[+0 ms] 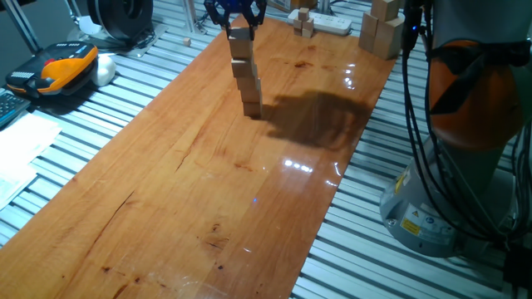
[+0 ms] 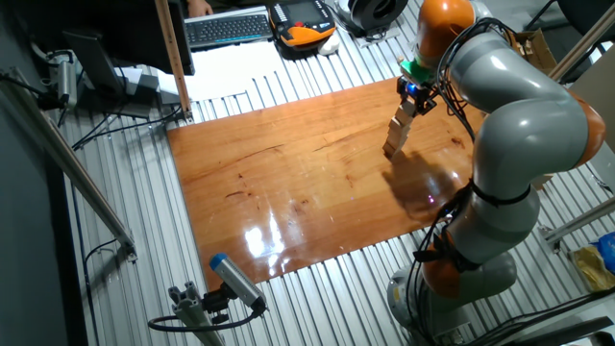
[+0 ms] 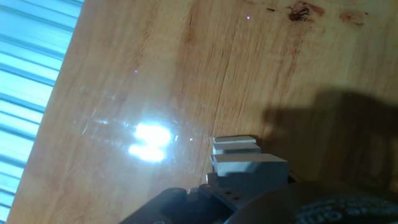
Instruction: Stack the blocks in a vertical line of five
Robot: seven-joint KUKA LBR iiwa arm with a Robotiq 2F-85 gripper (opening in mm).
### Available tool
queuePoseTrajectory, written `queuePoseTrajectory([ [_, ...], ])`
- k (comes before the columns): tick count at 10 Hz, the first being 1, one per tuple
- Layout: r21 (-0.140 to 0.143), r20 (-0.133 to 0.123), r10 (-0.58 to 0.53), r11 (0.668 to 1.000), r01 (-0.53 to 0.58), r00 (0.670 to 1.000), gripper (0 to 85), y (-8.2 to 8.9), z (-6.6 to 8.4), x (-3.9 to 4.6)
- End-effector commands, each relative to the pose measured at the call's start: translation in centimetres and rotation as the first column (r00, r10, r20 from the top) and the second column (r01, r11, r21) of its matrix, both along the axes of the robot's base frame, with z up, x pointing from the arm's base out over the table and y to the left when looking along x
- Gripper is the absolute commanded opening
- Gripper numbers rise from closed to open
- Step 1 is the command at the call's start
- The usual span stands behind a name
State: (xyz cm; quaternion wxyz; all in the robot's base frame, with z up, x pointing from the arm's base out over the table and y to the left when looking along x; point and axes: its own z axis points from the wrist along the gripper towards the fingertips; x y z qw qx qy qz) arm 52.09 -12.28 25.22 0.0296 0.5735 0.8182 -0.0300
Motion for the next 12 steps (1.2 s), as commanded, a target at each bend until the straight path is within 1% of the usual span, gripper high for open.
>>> queuePoseTrajectory([
  [1, -0.003, -0.002, 0.001, 1.000, -0.001, 1.000, 0.0, 0.08, -0.03, -0.01],
  [5, -0.011, -0.004, 0.011, 1.000, -0.012, 1.000, 0.0, 0.13, -0.06, -0.01],
  [9, -0.006, -0.001, 0.001, 1.000, -0.001, 1.000, 0.0, 0.09, -0.08, -0.02],
  [10, -0.004, 0.003, 0.017, 1.000, -0.017, 1.000, 0.0, 0.06, -0.09, -0.02],
  [11, 0.008, 0.012, 0.027, 1.000, -0.027, 1.000, 0.0, 0.05, -0.09, -0.03],
  [12, 0.006, 0.011, 0.027, 1.000, -0.027, 1.000, 0.0, 0.05, -0.11, -0.02],
])
